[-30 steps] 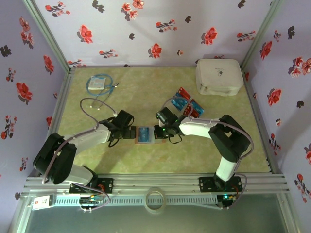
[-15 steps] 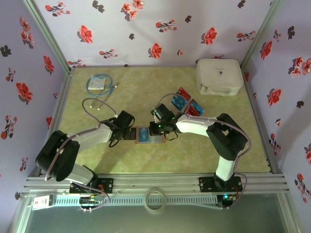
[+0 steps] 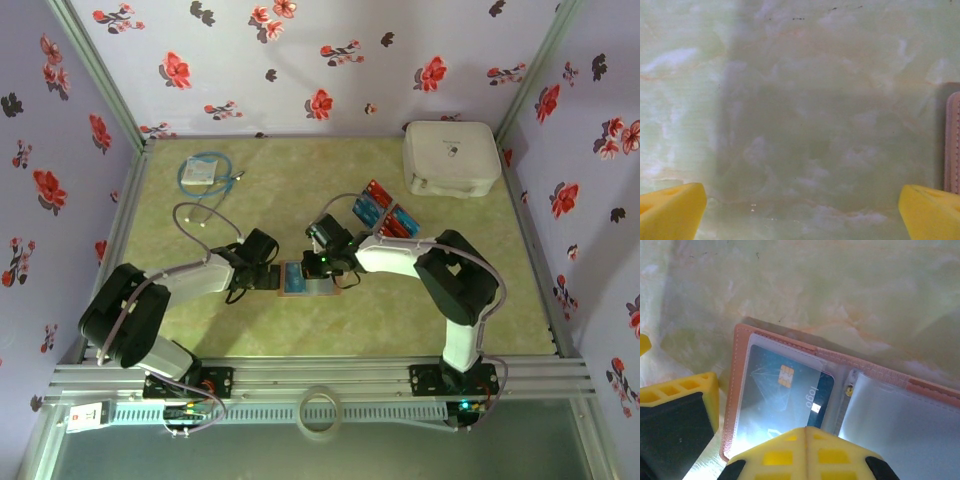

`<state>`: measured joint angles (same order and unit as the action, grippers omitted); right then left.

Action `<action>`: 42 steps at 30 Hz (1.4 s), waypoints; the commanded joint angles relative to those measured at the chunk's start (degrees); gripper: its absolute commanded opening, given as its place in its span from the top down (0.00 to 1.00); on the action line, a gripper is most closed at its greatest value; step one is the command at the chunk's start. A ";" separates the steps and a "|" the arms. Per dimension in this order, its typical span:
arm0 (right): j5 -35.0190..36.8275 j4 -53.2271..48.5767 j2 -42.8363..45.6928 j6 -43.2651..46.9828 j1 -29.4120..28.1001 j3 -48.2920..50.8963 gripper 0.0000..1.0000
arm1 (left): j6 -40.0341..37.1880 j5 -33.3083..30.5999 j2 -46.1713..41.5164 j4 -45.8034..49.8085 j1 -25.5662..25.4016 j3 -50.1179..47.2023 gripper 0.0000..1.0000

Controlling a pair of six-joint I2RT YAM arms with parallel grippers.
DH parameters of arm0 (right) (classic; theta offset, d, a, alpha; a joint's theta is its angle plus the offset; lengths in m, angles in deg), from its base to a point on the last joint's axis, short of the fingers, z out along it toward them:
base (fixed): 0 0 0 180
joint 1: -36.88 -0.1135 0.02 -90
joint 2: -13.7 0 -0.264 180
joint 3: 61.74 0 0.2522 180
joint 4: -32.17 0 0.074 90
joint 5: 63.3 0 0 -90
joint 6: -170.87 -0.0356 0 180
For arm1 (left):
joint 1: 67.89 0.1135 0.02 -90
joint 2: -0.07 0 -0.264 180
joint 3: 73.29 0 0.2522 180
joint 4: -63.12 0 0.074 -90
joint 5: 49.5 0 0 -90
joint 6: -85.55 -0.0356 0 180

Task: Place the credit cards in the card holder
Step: Insert the credit card into the card slot, then flip over the card slot in the card holder.

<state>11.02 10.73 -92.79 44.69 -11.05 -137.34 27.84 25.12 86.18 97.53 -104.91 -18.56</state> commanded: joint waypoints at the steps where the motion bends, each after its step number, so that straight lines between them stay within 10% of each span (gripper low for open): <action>1: -0.80 0.52 -1.68 -0.66 -0.60 -1.48 1.00 | -1.27 -0.13 1.28 -0.49 -0.12 0.60 0.00; 20: -0.34 -1.89 0.40 0.43 -1.51 -3.11 0.96 | -1.26 -0.20 0.81 -0.70 -0.67 0.66 0.00; 27: 4.13 -12.29 6.59 6.70 -0.93 -6.16 0.52 | -1.62 -1.50 -2.99 1.02 -0.61 0.90 0.00; 30: 6.25 -17.17 8.35 9.99 -0.35 -8.17 0.01 | -1.44 -2.05 -5.44 1.66 -0.60 0.86 0.00; 42: 30.25 -19.27 22.03 9.63 2.01 -5.95 0.01 | -0.17 -2.79 -14.14 3.70 -0.62 -0.86 0.00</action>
<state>31.09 -8.51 -75.64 55.11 -9.52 -144.82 27.49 23.94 74.09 99.23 -105.19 -18.56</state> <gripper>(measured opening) 0.992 0.997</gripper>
